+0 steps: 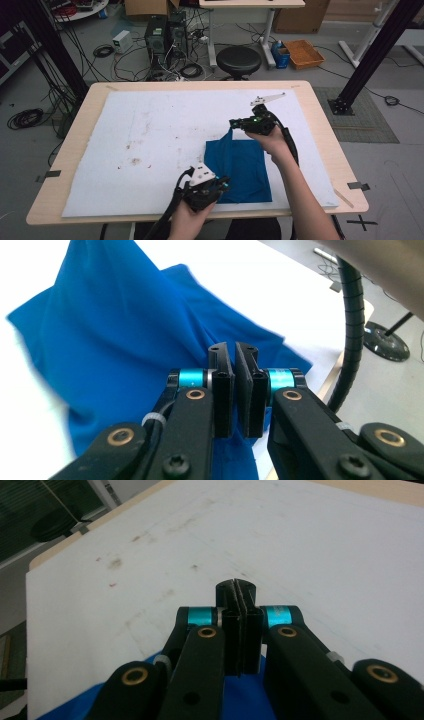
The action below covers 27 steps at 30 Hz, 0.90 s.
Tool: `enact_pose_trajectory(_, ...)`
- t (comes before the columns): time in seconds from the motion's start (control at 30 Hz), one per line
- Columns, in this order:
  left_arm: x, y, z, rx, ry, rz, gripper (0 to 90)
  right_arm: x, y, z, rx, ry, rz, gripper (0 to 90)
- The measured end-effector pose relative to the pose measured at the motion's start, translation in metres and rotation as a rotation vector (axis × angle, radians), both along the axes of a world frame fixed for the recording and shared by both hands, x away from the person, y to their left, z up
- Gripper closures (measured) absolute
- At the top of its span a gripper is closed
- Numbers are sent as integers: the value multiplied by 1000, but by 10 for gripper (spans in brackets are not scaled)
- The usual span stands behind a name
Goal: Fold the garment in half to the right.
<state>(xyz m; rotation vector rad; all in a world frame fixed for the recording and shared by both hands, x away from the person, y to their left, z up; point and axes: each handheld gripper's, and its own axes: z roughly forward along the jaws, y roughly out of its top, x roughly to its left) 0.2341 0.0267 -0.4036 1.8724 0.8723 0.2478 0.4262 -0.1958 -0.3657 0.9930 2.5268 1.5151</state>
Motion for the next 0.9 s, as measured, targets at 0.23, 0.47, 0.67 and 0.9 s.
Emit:
enact_pose_trajectory(0.23, 12, -60, -7, 43, 8, -49, 855, 1, -34, -12, -58, 5, -72, 900)
enact_pose_trajectory(0.47, 17, -102, -16, 73, 0, -63, 853, -2, -62, -18, -147, 0, -140, 900)
enact_pose_trajectory(0.67, 19, -115, -23, 16, 16, -82, 677, -3, -76, -28, -234, -5, -225, 900)
enact_pose_trajectory(0.9, 19, -97, -15, -17, -25, -75, 505, -11, -85, -32, -230, -37, -324, 810)
